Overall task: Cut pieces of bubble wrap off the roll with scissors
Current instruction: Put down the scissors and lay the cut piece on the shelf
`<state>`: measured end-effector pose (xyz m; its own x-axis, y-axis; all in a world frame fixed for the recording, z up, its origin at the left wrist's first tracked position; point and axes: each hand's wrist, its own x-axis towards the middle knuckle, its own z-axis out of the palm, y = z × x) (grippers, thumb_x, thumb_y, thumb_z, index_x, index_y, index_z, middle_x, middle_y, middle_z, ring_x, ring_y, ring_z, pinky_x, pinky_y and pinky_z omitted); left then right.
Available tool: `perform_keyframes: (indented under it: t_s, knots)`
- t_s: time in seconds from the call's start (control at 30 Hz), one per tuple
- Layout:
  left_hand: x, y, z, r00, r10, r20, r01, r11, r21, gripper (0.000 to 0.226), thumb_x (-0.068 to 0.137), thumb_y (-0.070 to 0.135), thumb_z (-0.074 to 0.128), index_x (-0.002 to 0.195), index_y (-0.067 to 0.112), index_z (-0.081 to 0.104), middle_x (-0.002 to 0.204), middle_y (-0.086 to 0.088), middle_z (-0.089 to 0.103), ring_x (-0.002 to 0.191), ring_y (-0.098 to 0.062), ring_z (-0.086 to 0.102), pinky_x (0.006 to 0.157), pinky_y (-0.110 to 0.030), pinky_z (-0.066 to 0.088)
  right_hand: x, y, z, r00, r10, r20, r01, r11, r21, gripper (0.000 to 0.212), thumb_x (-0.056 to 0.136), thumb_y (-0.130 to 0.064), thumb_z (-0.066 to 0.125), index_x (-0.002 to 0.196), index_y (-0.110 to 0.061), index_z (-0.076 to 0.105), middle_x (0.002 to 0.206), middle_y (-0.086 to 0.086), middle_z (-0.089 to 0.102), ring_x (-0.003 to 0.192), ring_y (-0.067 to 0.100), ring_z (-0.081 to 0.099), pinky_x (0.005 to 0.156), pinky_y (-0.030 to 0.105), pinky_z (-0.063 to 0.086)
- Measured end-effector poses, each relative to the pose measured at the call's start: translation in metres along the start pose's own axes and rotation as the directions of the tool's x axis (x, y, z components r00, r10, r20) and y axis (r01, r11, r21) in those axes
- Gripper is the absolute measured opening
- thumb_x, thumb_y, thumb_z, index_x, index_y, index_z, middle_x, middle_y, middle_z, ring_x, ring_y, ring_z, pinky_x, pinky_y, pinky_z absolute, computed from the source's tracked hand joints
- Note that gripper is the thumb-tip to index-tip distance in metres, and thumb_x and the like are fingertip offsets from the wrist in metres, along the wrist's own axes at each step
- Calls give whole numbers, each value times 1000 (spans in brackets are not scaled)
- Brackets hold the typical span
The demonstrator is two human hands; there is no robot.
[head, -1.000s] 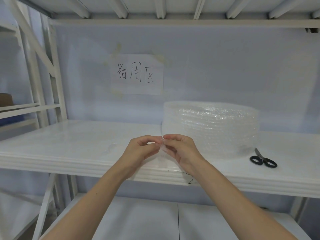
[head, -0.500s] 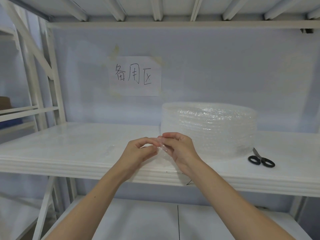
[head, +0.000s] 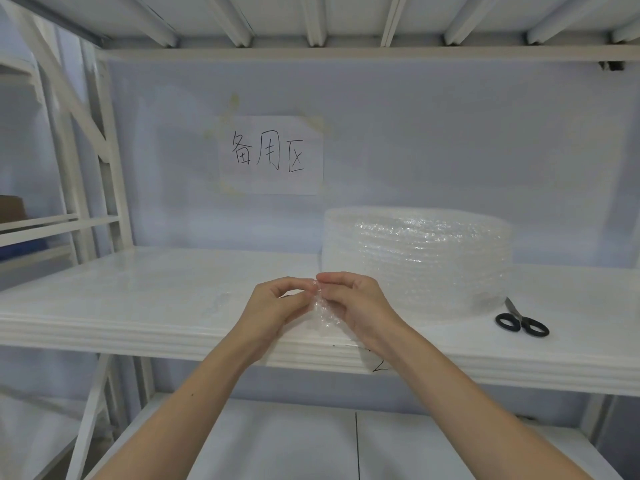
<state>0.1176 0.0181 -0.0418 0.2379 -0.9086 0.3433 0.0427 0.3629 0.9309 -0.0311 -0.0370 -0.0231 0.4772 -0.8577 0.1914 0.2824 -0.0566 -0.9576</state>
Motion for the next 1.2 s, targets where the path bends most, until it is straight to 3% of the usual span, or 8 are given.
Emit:
perform_keyframes:
  t_s: [0.1,0.2,0.33,0.53,0.93,1.1,1.2]
  knots:
    - [0,0,0,999,-2,-41,4,999,36,16,85,-3,68,89,10,77,97,-2,75,79,-13,71,76,-22,55,-1,0,-4,1000,-4,4,5,996,-93,25,85,8,64,108,-2,67,101,16,70,92,22,68,85,23,57]
    - [1,0,-1,997,-9,-71,16,995,101,17,84,1,70,90,15,77,94,2,73,74,-14,68,75,-26,54,-1,0,-7,999,27,20,-24,992,-127,29,85,8,65,113,0,65,96,19,68,83,23,68,81,25,59]
    - [1,-1,-2,996,-4,-86,15,991,132,18,83,1,70,91,17,76,92,5,73,75,-14,67,74,-27,54,0,0,-9,997,66,29,-62,990,-127,32,83,7,67,115,0,63,90,20,67,77,24,67,81,29,59]
    - [3,-2,-2,997,-12,-80,19,996,90,16,85,-1,69,92,12,74,86,5,73,70,-11,67,69,-23,54,-2,3,-10,990,100,98,-92,992,-88,41,82,13,67,119,-2,60,89,19,67,85,28,67,88,40,58]
    - [5,-5,-3,995,-26,-91,27,1000,15,16,85,-2,68,94,10,73,80,1,70,65,-16,63,64,-26,53,-2,3,-8,987,120,110,-106,987,-120,39,82,15,66,118,3,58,83,21,65,78,28,65,76,33,62]
    - [6,-6,-3,996,-17,-82,21,999,46,11,87,5,71,96,11,73,91,3,70,68,-12,63,68,-24,53,0,6,-10,992,109,69,-102,991,-92,33,83,12,66,115,4,60,82,21,64,76,31,64,82,39,61]
    - [6,-5,-2,997,-23,-67,28,997,76,14,86,7,72,98,13,73,85,0,68,68,-15,62,70,-26,53,2,8,-13,995,96,24,-95,995,-37,29,84,12,64,113,5,61,75,17,66,69,26,65,80,36,61]
